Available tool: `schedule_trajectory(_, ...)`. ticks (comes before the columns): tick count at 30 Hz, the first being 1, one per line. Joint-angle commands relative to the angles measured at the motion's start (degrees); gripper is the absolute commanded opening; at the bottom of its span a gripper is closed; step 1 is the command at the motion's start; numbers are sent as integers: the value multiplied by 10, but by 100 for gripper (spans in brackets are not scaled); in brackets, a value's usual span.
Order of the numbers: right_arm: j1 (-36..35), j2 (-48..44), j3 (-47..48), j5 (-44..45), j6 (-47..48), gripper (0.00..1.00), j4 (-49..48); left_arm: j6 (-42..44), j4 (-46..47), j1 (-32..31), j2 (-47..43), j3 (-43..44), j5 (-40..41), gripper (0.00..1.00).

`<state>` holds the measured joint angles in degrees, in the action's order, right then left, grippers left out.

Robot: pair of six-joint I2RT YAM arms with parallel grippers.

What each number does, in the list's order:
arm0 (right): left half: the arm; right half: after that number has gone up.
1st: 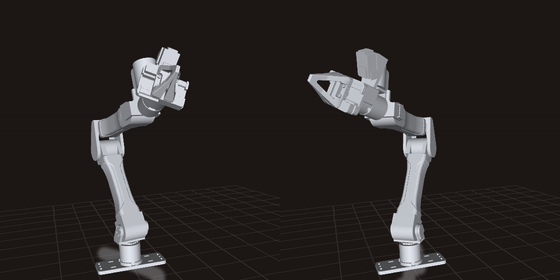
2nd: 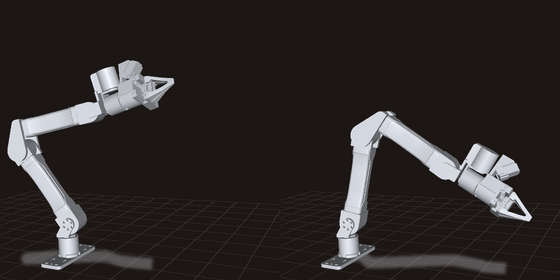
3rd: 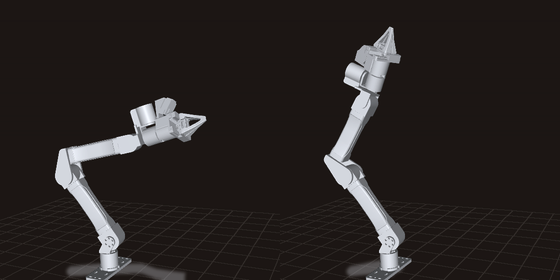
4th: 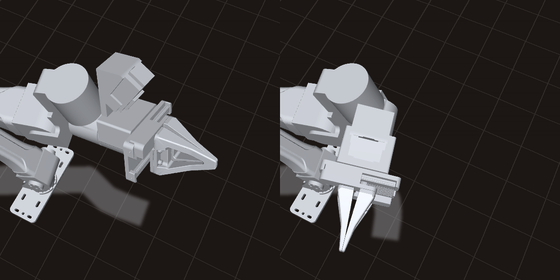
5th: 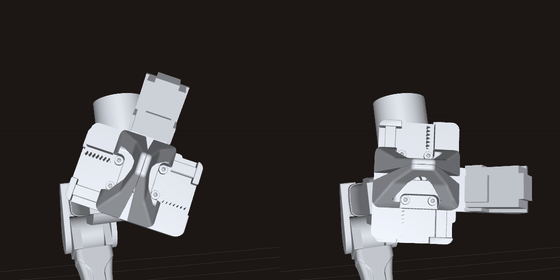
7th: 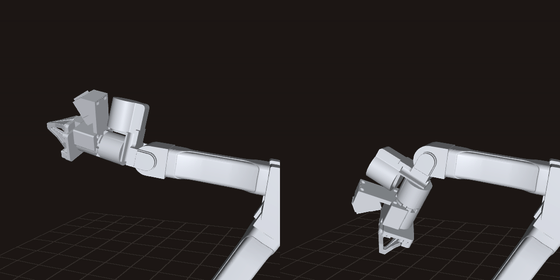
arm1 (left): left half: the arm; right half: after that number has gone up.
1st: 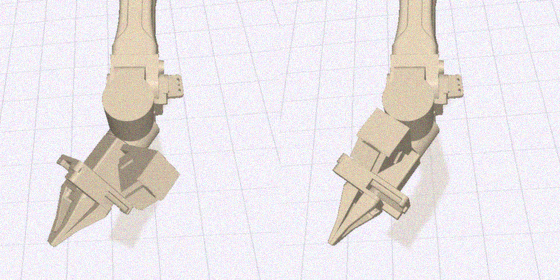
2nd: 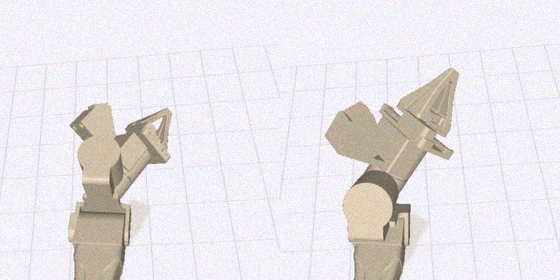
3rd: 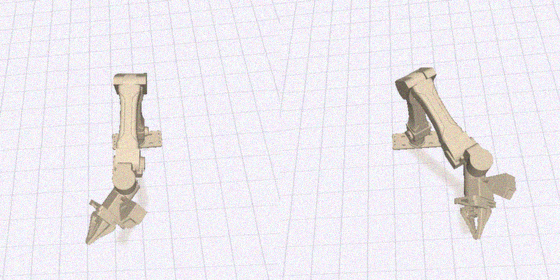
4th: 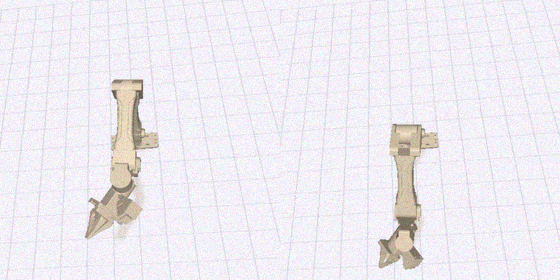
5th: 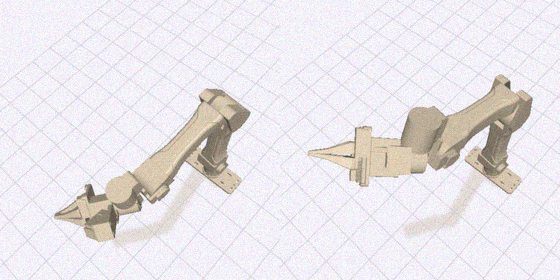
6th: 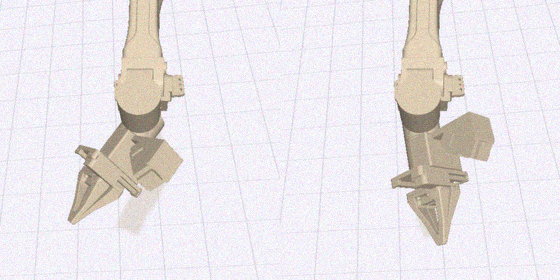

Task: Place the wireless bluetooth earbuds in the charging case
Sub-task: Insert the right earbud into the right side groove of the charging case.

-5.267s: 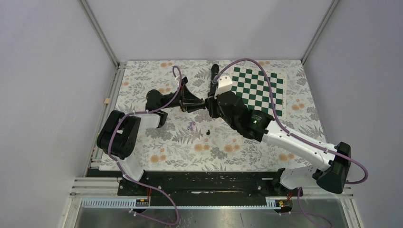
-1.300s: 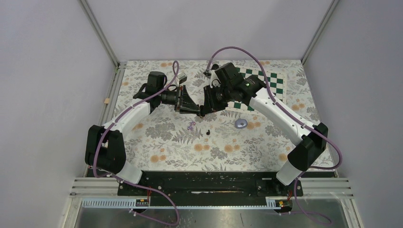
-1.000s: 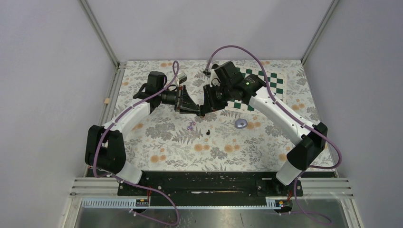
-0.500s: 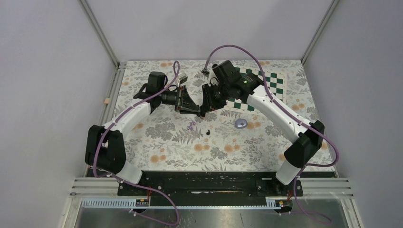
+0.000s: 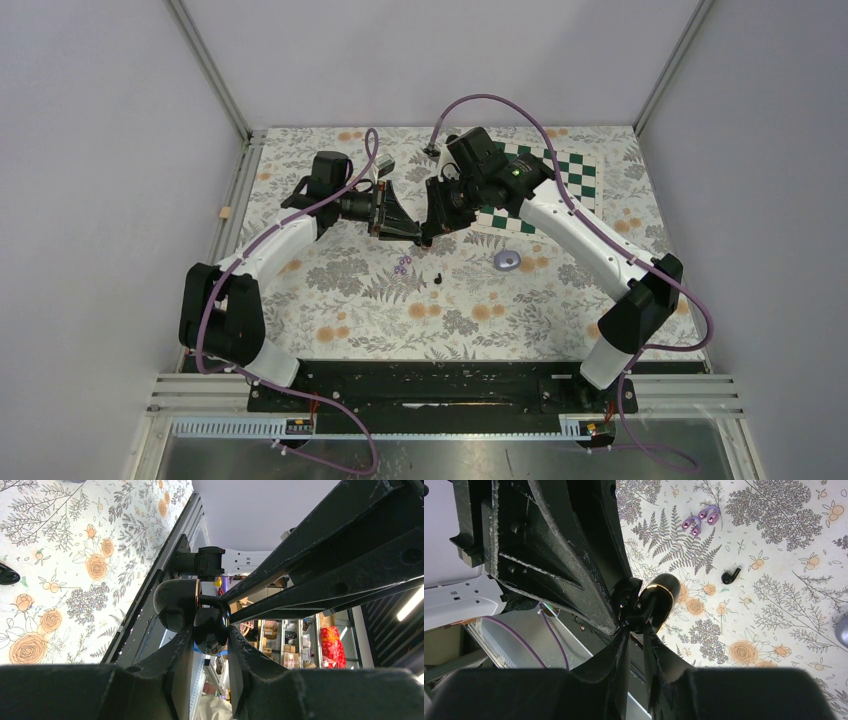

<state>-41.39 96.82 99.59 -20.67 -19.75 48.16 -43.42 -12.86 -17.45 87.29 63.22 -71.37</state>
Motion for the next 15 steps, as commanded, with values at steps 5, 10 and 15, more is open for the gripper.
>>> schedule_trajectory(5, -4, -10, 13, 30, 9, 14, -7, 6, 17, -5, -12, 2, -19, 0)
schedule_trajectory(10, -2, -16, 9, 36, 10, 14, -7, 8, 17, -5, -12, 1, -20, 0)
schedule_trajectory(15, 0, -18, 4, 37, 9, 14, -10, 8, 17, -4, -12, 2, -21, 0)
